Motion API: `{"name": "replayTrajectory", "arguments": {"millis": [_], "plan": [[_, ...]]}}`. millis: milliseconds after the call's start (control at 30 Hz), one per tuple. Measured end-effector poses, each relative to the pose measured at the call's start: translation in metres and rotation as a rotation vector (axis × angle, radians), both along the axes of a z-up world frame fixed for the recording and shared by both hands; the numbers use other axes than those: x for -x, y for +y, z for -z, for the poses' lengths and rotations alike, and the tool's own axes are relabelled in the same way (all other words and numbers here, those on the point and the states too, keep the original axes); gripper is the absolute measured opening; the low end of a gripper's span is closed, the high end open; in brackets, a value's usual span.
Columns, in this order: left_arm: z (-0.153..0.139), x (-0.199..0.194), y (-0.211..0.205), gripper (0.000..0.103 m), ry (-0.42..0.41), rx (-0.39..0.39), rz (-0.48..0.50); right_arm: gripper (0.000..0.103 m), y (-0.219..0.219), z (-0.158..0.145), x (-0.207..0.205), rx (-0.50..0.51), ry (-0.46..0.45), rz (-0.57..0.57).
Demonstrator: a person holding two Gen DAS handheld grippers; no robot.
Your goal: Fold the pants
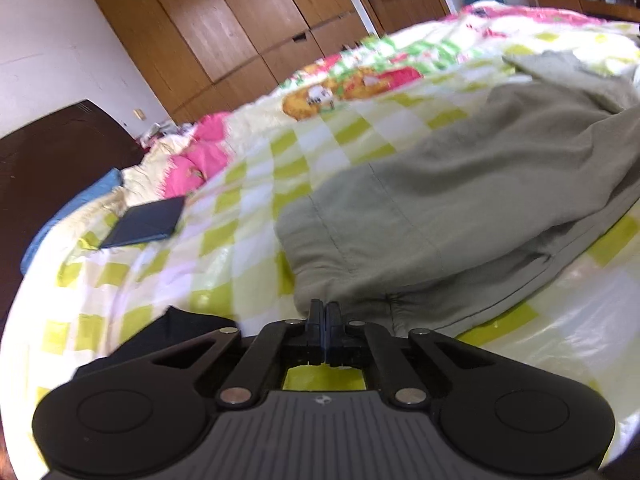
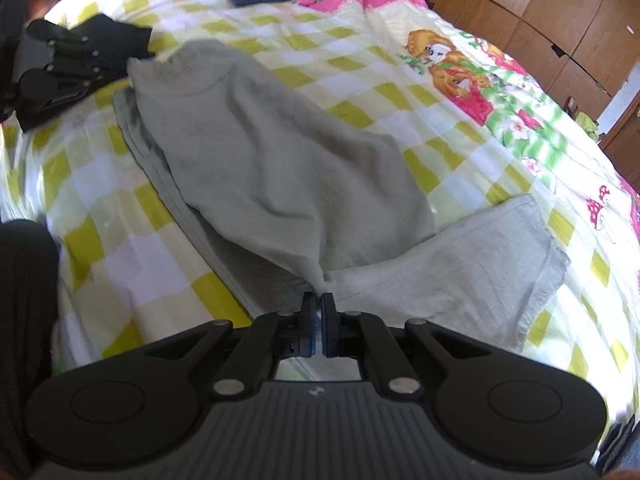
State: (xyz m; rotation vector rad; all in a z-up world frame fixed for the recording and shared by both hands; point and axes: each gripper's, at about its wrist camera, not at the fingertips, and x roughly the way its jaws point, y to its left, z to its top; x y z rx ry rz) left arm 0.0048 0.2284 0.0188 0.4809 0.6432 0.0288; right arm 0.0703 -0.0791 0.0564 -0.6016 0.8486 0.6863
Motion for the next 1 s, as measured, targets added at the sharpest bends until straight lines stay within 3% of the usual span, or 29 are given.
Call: {"name": "replayTrajectory", "arguments": {"millis": [100,267,367,500,567,733,767,800,900,1000], "plan": [[-0.003,0.014,0.002,0.017,0.010,0.013,-0.005,0.002,-0.004,-0.003,0.011,-0.017,0.004,-0.009],[0.014,0.010,-0.005,0.020,0.012,-0.034,-0.005,0.003,0.003,0.022,0.009,0.001,0.031,0.006],[0.015,0.005,-0.011,0.028,-0.009,-0.116,0.051,0.003,0.006,0.018,0.008,-0.003,0.026,-0.002],[0.021,-0.002,-0.016,0.041,0.015,-0.202,0.135,0.005,0.011,0.009,0.007,-0.006,0.002,-0.017],[0.028,0.000,-0.021,0.042,0.042,-0.259,0.200,0.005,0.014,0.004,0.010,-0.011,-0.006,-0.034],[0.037,-0.010,-0.023,0.042,0.063,-0.311,0.238,0.007,0.043,0.004,0.014,-0.051,-0.010,-0.123],[0.037,-0.013,-0.023,0.040,0.059,-0.318,0.229,0.008,0.053,0.006,0.013,-0.055,-0.012,-0.149],[0.037,-0.017,-0.023,0.028,0.061,-0.319,0.210,0.013,0.064,0.010,0.012,-0.056,-0.020,-0.172],[0.029,-0.019,-0.019,0.024,0.048,-0.269,0.189,0.026,0.093,0.027,0.005,-0.054,-0.038,-0.214],[0.017,-0.015,-0.015,0.023,0.021,-0.221,0.166,0.026,0.110,0.042,-0.001,-0.042,-0.048,-0.233]]}}
